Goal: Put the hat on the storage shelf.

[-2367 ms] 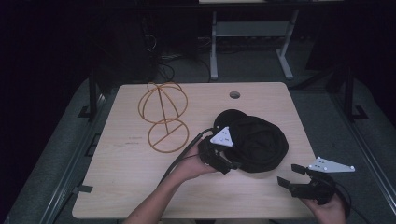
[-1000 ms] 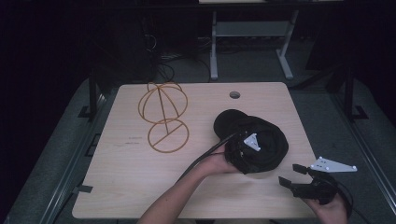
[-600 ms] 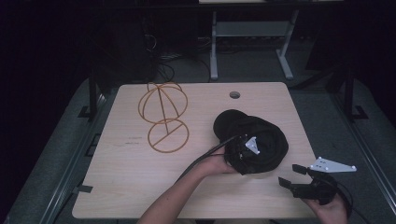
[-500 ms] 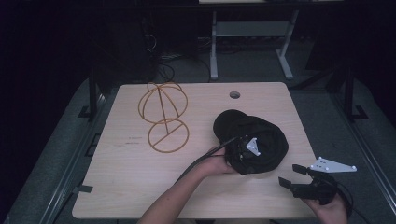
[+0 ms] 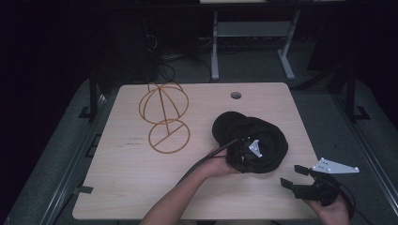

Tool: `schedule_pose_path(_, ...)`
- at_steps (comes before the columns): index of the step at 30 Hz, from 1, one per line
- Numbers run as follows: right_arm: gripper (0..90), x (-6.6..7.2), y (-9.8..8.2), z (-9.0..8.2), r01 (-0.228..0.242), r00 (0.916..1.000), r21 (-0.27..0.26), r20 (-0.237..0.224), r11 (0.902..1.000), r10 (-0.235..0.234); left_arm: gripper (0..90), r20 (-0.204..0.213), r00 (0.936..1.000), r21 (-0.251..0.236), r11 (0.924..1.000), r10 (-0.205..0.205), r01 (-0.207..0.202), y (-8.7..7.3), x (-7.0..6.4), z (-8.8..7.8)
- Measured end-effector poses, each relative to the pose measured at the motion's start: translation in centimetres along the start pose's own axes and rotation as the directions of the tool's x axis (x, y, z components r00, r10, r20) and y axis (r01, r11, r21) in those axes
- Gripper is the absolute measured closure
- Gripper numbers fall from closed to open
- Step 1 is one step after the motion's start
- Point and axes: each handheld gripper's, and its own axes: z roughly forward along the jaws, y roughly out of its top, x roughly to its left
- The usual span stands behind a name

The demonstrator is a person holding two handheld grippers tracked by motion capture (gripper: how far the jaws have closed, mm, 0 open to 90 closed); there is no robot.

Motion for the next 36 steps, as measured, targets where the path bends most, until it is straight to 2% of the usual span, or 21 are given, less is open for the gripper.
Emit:
schedule_pose_path(5,18.3,0.0,0.0,0.0,-0.001,1.0,0.001,0.0,1.0,0.001,72.3,-0.006,1.0,-0.005,1.0,0.006,-0.006,0.1,-0.3,-0.3)
schedule_pose_path(10,18.3,0.0,0.0,0.0,-0.005,1.0,-0.005,0.001,1.0,0.005,73.8,0.006,0.9999,-0.028,0.9996,0.008,-0.008,0.3,-0.6,-1.1)
schedule_pose_path(12,18.2,0.0,0.0,0.0,-0.006,1.0,-0.006,0.0,1.0,0.006,74.1,0.011,0.9999,-0.046,0.9989,0.006,-0.005,0.3,-0.6,-1.6)
schedule_pose_path(13,18.3,0.0,0.0,0.0,-0.005,1.0,-0.007,0.001,1.0,0.005,74.3,0.019,0.9998,-0.07,0.9975,-0.002,0.004,0.4,-0.6,-2.1)
schedule_pose_path(14,18.3,0.0,0.0,0.0,-0.005,1.0,-0.007,0.001,1.0,0.005,74.5,0.019,0.9998,-0.07,0.9975,-0.002,0.004,0.4,-0.6,-2.1)
schedule_pose_path(16,19.4,0.2,0.0,0.1,0.004,1.0,-0.01,0.002,0.9999,-0.003,74.7,0.028,0.9994,-0.113,0.9933,-0.019,0.022,0.6,-0.6,-3.1)
schedule_pose_path(18,19.3,0.2,0.1,0.1,0.005,1.0,-0.012,0.002,0.9999,-0.005,74.8,0.03,0.9994,-0.119,0.9928,-0.015,0.019,0.6,-0.6,-3.4)
schedule_pose_path(20,19.0,0.2,0.1,0.2,0.006,1.0,-0.016,0.002,0.9998,-0.006,74.8,0.04,0.9988,-0.155,0.9872,-0.03,0.036,0.6,-0.6,-4.4)
schedule_pose_path(21,19.0,0.2,0.1,0.2,0.006,1.0,-0.016,0.002,0.9998,-0.006,74.8,0.04,0.9988,-0.155,0.9872,-0.03,0.036,0.6,-0.6,-4.4)
schedule_pose_path(25,18.3,0.4,0.4,0.3,0.003,1.0,-0.034,0.002,0.9994,-0.003,74.9,0.053,0.9974,-0.204,0.9772,-0.049,0.059,0.5,-0.7,-5.8)
schedule_pose_path(30,17.8,0.5,0.6,0.4,0.008,1.0,-0.049,0.0,0.9988,-0.008,74.8,0.069,0.9951,-0.274,0.9578,-0.07,0.087,0.4,-0.6,-7.8)
schedule_pose_path(33,17.5,0.7,0.9,0.5,0.006,0.9999,-0.078,-0.013,0.9969,-0.007,74.7,0.077,0.994,-0.298,0.9496,-0.078,0.098,0.3,-0.6,-8.9)
schedule_pose_path(34,17.5,0.8,1.0,0.5,0.005,0.9999,-0.085,-0.016,0.9964,-0.006,74.7,0.077,0.994,-0.298,0.9496,-0.078,0.098,0.3,-0.6,-8.9)
schedule_pose_path(36,17.5,0.9,1.1,0.5,0.007,0.9999,-0.091,-0.014,0.9958,-0.008,74.6,0.082,0.9931,-0.311,0.9447,-0.083,0.105,0.2,-0.6,-9.5)
